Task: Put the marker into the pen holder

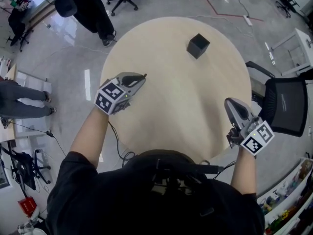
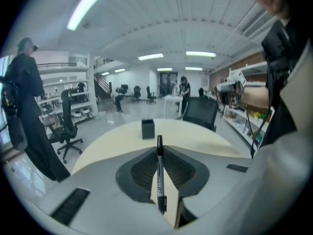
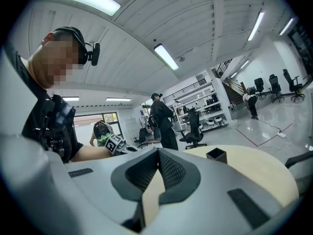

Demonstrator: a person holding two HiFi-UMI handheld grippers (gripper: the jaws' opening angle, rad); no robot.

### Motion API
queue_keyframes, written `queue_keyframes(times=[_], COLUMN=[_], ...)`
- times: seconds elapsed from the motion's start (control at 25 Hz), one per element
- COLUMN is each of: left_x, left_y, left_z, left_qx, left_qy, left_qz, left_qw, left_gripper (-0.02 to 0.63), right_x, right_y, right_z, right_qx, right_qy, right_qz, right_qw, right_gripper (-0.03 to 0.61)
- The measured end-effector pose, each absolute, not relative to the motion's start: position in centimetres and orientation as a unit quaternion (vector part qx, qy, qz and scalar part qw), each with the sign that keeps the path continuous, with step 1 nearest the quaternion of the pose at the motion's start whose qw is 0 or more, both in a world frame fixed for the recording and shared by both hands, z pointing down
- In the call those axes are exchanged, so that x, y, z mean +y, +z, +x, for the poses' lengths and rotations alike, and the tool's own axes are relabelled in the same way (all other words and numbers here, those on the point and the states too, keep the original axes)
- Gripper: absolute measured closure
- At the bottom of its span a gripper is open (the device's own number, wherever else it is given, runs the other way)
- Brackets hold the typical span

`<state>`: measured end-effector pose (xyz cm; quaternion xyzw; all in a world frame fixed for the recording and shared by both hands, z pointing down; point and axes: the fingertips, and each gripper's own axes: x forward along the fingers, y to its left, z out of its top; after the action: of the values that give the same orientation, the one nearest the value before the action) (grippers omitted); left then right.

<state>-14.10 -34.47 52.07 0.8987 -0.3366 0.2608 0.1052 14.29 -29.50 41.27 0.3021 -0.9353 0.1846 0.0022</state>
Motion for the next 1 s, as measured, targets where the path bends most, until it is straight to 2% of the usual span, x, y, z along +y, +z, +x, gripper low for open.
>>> queue_keyframes(times=[0.2, 0.36, 0.6, 1.0], left_x=[-33.8, -32.6, -31.6, -32.4], left_y=[40.3, 34.0, 30.9, 30.8], left_z=[-14.2, -15.2, -15.9, -15.9], left_qx=[-0.37, -0.381, -0.385, -0.38], left_qy=[0.07, -0.028, -0.064, -0.074], left_qz=[0.923, 0.922, 0.919, 0.921], left_qw=[0.081, 0.066, 0.054, 0.052], left_gripper=[0.573, 0.573, 0.573, 0.572], right_x=[-29.5, -29.5, -29.4, -30.4], right_y=[37.8, 35.4, 34.3, 35.0], right_z=[13.6, 13.0, 12.4, 12.1], right_qx=[-0.943, -0.948, -0.951, -0.95], right_qy=[0.15, 0.131, 0.122, 0.125], right_qz=[0.296, 0.288, 0.284, 0.283], right_qw=[-0.014, -0.027, -0.029, -0.027], right_gripper=[0.575, 0.575, 0.575, 0.575])
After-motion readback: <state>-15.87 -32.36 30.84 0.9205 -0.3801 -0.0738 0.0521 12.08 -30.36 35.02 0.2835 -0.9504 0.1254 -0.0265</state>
